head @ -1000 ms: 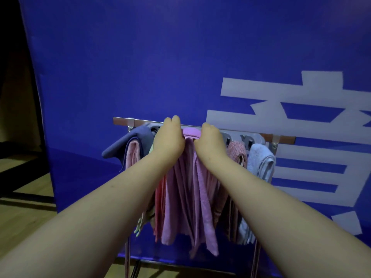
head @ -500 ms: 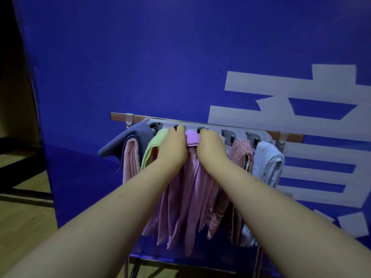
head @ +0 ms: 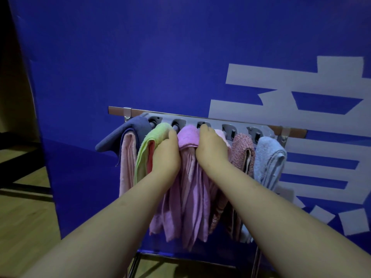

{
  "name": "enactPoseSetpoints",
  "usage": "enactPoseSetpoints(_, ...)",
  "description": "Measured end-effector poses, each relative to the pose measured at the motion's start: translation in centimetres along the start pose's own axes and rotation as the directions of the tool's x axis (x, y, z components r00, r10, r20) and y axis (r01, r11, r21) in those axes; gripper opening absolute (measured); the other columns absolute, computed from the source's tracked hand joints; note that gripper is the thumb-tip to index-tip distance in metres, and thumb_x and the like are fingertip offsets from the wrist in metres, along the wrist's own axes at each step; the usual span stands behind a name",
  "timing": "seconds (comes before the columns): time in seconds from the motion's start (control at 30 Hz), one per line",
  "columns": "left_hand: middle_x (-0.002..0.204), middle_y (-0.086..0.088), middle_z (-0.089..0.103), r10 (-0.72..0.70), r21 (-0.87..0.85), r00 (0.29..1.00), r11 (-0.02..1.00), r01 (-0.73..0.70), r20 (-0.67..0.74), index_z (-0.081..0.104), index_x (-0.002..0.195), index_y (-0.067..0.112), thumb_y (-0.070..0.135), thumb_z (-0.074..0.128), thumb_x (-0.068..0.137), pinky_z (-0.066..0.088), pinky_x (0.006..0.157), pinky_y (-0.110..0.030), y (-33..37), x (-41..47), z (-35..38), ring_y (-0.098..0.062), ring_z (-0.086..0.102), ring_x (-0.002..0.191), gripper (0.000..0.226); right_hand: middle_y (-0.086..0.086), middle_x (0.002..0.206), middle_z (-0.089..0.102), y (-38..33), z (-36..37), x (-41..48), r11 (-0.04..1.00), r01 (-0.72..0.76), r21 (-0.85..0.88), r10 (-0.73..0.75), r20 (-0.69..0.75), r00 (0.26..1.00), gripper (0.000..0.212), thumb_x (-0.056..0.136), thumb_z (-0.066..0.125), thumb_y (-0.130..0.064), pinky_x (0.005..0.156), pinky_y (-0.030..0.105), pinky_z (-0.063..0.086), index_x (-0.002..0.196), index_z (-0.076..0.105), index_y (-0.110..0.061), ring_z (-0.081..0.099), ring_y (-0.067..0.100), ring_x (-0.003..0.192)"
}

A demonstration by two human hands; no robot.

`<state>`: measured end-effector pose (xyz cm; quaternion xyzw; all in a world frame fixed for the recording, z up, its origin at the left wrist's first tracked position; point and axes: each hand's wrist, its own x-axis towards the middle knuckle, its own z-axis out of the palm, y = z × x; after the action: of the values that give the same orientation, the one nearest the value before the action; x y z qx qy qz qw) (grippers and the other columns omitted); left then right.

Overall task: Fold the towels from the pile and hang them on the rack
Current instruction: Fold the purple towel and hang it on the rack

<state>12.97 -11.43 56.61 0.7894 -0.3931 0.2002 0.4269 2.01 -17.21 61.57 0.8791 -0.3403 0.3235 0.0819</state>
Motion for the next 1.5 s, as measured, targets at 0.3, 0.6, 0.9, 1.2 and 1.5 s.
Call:
enactPoseSetpoints(0.3,0.093,-0.018,0.069,-0.121,-0.250,0.987,0.958,0.143,0.101,0.063,0.096,0.004,-0.001,0.054,0.078,0.049,0.075,-0.036,-3.3,-3.6,3.7,-0.036,0.065,0.089,0.020,0.017,0.121,0.057,-0.2,4.2,-2.4,0.964,-0.119,0.239,0.105,0.073,0.992,0.037,0.086,0.052,-0.004,0.073,0.039,0.043,0.122,0.040,-0.007,0.059,0.039,0.105)
enactPoseSetpoints(0.6,0.101,-0.024,0.069,-0.248,-0.111,0.968,0.961,0.252,0.046,0.061,0.118,0.002,0.001,0.058,0.077,0.051,0.076,-0.041,-7.2,-5.2,5.4,-0.044,0.064,0.092,0.040,0.009,0.122,0.053,1.6,7.7,-4.4,0.977,-0.146,0.152,0.143,0.031,0.989,0.036,0.083,0.053,-0.003,0.068,0.039,0.041,0.117,0.043,-0.012,0.061,0.036,0.102)
enactPoseSetpoints(0.9,0.118,-0.017,0.066,-0.301,-0.111,0.953,0.946,0.304,0.037,0.062,0.124,0.006,0.005,0.056,0.085,0.049,0.094,-0.040,-10.2,-5.8,8.1,-0.035,0.063,0.108,0.039,0.010,0.120,0.051,1.9,10.5,-5.4,0.947,-0.204,0.248,0.203,0.029,0.979,0.033,0.083,0.049,0.007,0.070,0.042,0.043,0.110,0.044,-0.012,0.062,0.040,0.096)
enactPoseSetpoints(1.2,0.123,-0.018,0.065,-0.402,-0.360,0.892,0.817,0.451,0.207,0.063,0.121,0.002,0.010,0.063,0.088,0.042,0.100,-0.030,-10.1,-3.2,10.0,-0.032,0.058,0.119,0.034,0.008,0.125,0.049,3.0,11.5,-5.3,0.964,-0.190,0.188,0.195,-0.012,0.981,0.042,0.084,0.047,0.006,0.064,0.038,0.034,0.121,0.043,-0.013,0.063,0.038,0.095)
enactPoseSetpoints(1.5,0.098,-0.001,0.071,-0.146,-0.473,0.805,0.744,0.473,0.575,0.072,0.107,0.004,0.016,0.082,0.074,0.049,0.066,-0.006,-9.9,-7.9,9.7,-0.006,0.061,0.089,0.037,0.008,0.139,0.040,1.7,13.0,-6.4,0.945,-0.260,0.198,0.224,0.187,0.957,0.052,0.090,0.051,-0.010,0.079,0.041,0.047,0.139,0.034,-0.015,0.062,0.035,0.104)
